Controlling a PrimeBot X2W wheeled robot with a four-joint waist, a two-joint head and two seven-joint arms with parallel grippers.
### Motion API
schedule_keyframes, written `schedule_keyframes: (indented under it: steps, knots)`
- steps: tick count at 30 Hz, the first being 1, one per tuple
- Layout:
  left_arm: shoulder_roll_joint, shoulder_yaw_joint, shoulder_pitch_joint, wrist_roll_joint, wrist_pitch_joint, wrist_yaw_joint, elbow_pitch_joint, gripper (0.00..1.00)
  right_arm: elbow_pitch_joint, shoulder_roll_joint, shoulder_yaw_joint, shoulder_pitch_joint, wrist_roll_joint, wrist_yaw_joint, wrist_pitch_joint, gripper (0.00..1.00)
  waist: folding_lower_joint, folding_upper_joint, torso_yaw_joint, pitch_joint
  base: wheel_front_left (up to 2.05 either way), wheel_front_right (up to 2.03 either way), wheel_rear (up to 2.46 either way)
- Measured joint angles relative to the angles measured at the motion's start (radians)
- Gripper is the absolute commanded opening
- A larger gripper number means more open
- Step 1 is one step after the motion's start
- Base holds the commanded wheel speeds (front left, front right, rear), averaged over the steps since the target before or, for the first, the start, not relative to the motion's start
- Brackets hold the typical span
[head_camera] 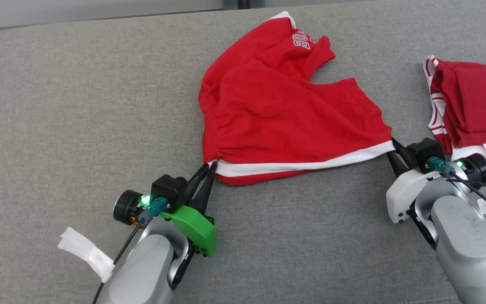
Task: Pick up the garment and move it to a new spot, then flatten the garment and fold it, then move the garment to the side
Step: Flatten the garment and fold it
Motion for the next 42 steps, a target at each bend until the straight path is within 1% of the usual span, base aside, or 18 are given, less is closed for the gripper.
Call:
schedule_keyframes:
  steps: [5, 11, 14, 18, 22, 27, 30, 34, 38, 42]
  knots:
    - [0.006, 0.053, 0.016, 0.009, 0.000, -0.001, -0.079, 0.00, -0.030, -0.007, 0.004, -0.021, 0.007, 0.000, -0.010, 0.00, 0.0000, 0.0000, 0.006, -0.028, 0.00, 0.00, 0.00]
    - [0.038, 0.111, -0.001, 0.031, 0.000, -0.001, -0.216, 0.00, -0.130, -0.024, 0.019, -0.084, 0.010, 0.000, -0.019, 0.00, 0.0000, 0.0000, 0.010, -0.075, 0.00, 0.00, 0.00]
    - [0.066, 0.120, -0.040, 0.047, 0.000, -0.002, -0.267, 0.00, -0.194, -0.035, 0.030, -0.124, 0.009, 0.000, -0.013, 0.00, 0.0000, 0.0000, 0.010, -0.102, 0.00, 0.00, 0.00]
    - [0.106, 0.142, -0.105, 0.048, 0.000, -0.002, -0.308, 0.00, -0.293, -0.052, 0.045, -0.170, 0.009, 0.000, 0.022, 0.00, 0.0000, 0.0000, 0.008, -0.146, 0.00, 0.00, 0.00]
    - [0.139, 0.167, -0.173, 0.044, 0.013, -0.002, -0.345, 0.00, -0.400, -0.069, 0.043, -0.194, 0.009, 0.000, 0.078, 0.00, 0.0000, 0.0000, 0.003, -0.191, 0.00, 0.00, 0.00]
    - [0.159, 0.203, -0.209, 0.006, 0.086, 0.009, -0.448, 0.00, -0.565, -0.083, 0.007, -0.187, 0.010, 0.000, 0.177, 0.00, 0.0000, 0.0000, -0.005, -0.235, 0.00, 0.00, 0.00]
    - [0.183, 0.213, -0.208, 0.003, 0.135, 0.024, -0.519, 0.00, -0.663, -0.085, -0.021, -0.151, 0.012, 0.000, 0.248, 0.00, 0.0000, 0.0000, -0.009, -0.242, 0.00, 0.00, 0.00]
    - [0.203, 0.213, -0.204, -0.001, 0.202, 0.031, -0.593, 0.00, -0.765, -0.089, -0.042, -0.116, 0.026, 0.000, 0.337, 0.00, 0.0000, 0.0000, -0.009, -0.226, 0.00, 0.00, 0.00]
    - [0.217, 0.201, -0.215, -0.032, 0.279, 0.023, -0.625, 0.00, -0.813, -0.097, -0.052, -0.114, 0.061, 0.000, 0.416, 0.00, 0.0000, 0.0000, -0.008, -0.194, 0.00, 0.00, 0.00]
    - [0.232, 0.189, -0.313, -0.066, 0.330, 0.012, -0.572, 0.00, -0.776, -0.119, -0.035, -0.194, 0.114, 0.000, 0.446, 0.00, 0.0000, 0.0000, -0.009, -0.137, 0.00, 0.00, 0.00]
